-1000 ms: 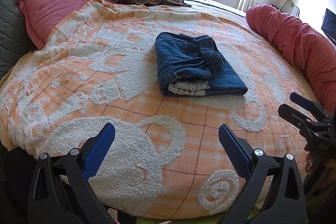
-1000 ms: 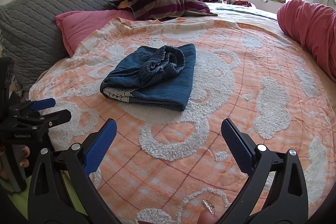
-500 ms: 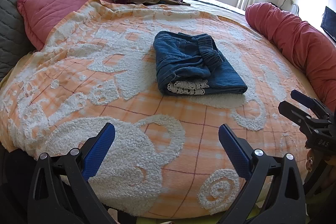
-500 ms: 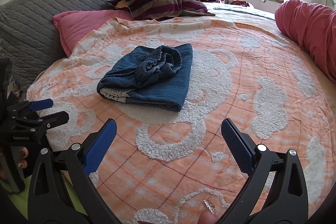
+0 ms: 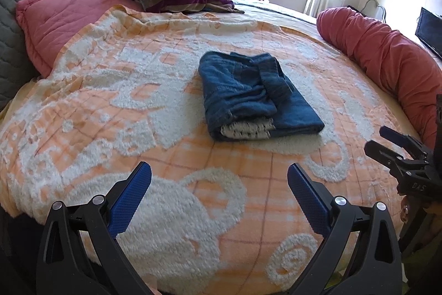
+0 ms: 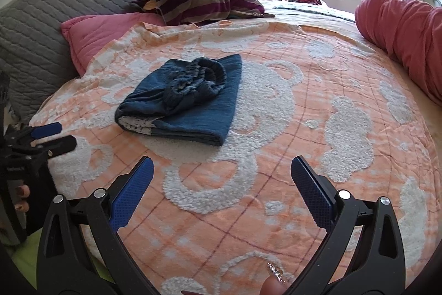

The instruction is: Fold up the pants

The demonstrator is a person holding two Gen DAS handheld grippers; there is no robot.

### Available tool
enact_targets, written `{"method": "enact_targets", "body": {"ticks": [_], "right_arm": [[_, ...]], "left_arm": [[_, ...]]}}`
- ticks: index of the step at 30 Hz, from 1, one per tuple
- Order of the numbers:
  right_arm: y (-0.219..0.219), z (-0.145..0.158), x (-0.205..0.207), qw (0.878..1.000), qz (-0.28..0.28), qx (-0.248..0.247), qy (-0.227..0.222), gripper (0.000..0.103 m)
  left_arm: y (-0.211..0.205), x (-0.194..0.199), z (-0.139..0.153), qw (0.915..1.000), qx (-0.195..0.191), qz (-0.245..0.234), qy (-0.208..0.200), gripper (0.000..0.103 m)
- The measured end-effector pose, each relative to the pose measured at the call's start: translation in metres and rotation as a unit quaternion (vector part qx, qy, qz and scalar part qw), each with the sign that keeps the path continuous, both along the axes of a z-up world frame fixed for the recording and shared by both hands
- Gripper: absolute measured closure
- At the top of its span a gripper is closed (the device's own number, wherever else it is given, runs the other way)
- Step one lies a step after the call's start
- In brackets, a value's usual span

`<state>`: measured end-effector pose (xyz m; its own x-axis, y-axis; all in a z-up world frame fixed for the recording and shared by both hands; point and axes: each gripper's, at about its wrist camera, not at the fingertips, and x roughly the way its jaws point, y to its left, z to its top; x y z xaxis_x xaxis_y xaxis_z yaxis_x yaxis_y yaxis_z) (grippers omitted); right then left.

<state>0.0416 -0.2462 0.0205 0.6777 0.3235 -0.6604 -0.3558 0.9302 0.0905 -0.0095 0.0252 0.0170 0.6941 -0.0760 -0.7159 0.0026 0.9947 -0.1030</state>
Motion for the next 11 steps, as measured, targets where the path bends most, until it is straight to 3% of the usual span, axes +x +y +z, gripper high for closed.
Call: {"method": "enact_targets", "body": {"ticks": [6, 10, 11], "right_arm": [[-0.043, -0.010, 0.038, 0.998, -0.066, -0.015, 0.013, 0.009], [-0.104, -0.021, 0.082, 0.987, -0.155, -0.039, 0.032, 0.009], [-0.104, -0.021, 0.082, 0.987, -0.155, -0.039, 0.032, 0.009]], "left_arm": [[0.056, 0.050, -0.017, 0.9972, 0.006, 0.065, 0.037, 0.005], [0.117, 0.099, -0.033, 0.9879, 0.048, 0.130, 0.069, 0.005], [0.129, 0.110, -0.035, 0.9849, 0.060, 0.146, 0.072, 0.005]]}}
